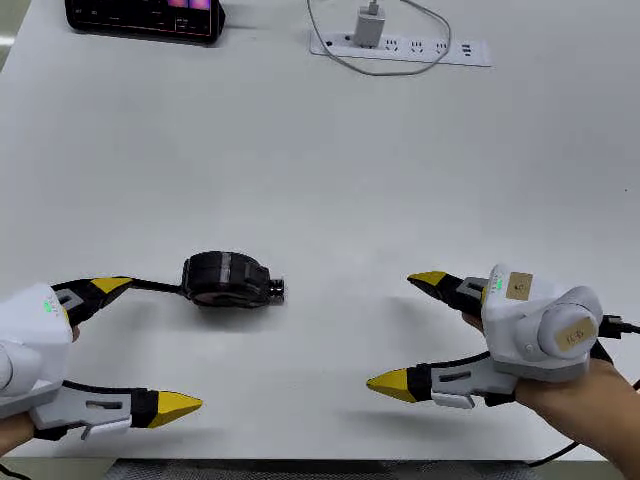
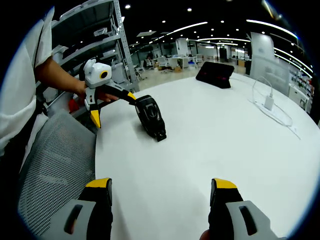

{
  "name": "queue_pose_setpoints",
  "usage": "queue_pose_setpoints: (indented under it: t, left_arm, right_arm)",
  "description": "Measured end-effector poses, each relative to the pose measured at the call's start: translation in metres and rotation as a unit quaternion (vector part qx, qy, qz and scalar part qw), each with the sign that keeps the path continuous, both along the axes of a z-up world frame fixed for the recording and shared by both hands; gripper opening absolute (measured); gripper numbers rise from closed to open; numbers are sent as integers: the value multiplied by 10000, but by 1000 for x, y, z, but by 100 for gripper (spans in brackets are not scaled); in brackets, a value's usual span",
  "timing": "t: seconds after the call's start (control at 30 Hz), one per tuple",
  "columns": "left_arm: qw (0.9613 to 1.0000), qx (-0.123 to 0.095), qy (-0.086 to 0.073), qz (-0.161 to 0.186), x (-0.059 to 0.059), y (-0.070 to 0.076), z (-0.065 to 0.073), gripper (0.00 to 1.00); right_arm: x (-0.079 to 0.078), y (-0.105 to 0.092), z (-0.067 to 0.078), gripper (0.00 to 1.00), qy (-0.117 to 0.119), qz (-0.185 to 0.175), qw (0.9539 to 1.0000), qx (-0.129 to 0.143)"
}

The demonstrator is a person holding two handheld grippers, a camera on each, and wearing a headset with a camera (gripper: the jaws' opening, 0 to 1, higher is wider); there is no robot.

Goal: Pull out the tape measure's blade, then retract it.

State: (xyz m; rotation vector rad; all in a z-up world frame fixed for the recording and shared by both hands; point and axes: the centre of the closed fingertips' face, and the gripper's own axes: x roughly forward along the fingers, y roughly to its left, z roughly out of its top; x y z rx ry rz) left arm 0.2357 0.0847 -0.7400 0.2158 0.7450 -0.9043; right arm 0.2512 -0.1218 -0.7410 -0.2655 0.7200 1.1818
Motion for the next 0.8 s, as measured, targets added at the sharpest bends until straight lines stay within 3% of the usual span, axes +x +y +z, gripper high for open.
queue_pose_setpoints:
  t: [0.37, 0.57, 0.63, 0.8]
  left_arm:
    - [9998, 114, 11, -156, 11, 1, -4, 95]
    - [9994, 194, 15, -277, 17, 3, -6, 91]
    - [9992, 206, 91, -333, 17, 2, -6, 86]
    - [9987, 256, 62, -437, 22, 1, -7, 86]
  right_arm:
    - [8, 5, -3, 77, -29, 222, 9997, -48]
    - [11, 10, -5, 76, -61, 309, 9995, -66]
    - [12, 13, -6, 75, -49, 318, 9995, -46]
    - [10, 23, -8, 74, -17, 412, 9991, -36]
